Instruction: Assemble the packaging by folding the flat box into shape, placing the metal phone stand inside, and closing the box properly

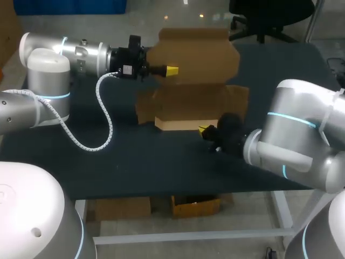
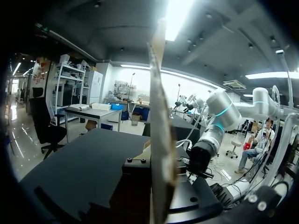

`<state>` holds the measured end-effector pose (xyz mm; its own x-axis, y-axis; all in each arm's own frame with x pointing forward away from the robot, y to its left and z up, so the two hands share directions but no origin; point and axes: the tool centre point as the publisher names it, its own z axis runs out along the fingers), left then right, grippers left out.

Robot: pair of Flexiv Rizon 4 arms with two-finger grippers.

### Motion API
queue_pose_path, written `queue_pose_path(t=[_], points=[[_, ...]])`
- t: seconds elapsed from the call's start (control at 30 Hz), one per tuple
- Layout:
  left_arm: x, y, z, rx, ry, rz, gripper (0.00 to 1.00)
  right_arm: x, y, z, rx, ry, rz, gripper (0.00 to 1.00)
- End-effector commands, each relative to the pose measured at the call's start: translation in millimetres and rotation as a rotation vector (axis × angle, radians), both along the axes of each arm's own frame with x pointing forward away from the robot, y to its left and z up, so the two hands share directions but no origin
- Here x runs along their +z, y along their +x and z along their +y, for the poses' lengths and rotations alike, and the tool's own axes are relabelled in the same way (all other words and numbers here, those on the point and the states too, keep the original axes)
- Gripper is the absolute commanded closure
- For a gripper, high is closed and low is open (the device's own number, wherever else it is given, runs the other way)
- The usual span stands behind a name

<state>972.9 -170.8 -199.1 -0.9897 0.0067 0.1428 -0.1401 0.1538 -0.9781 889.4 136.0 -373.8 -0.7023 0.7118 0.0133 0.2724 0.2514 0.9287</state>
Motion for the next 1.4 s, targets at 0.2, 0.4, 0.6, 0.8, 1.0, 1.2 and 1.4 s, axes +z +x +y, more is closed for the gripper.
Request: queue_pose_path(t=[0.2, 0.4, 0.6, 0.8, 1.0, 1.2, 1.4], points=[[-1.2, 1.6, 3.6, -0.014, 0.001, -0.006, 1.00, -12.2, 9.7, 14.7, -0.128, -0.034, -0.024, 1.00], [-1.5, 1.9, 4.2, -0.013, 0.001, -0.006, 1.00, -20.8, 14.6, 19.2, -0.136, -0.036, -0.019, 1.00], [-1.5, 1.9, 4.2, -0.013, 0.001, -0.006, 1.00, -28.6, 20.0, 23.1, -0.149, -0.028, -0.011, 1.00], [-1.5, 1.9, 4.2, -0.013, 0.001, -0.006, 1.00, -32.8, 24.7, 25.7, -0.164, -0.015, -0.011, 1.00], [-1.5, 1.9, 4.2, -0.013, 0.001, -0.006, 1.00, -36.6, 27.8, 26.8, -0.174, -0.005, -0.012, 1.00], [-1.5, 1.9, 4.2, -0.013, 0.001, -0.006, 1.00, -39.1, 31.4, 28.2, -0.183, -0.001, -0.015, 1.00], [-1.5, 1.9, 4.2, -0.013, 0.001, -0.006, 1.00, -43.2, 37.7, 28.9, -0.199, 0.010, -0.012, 1.00]])
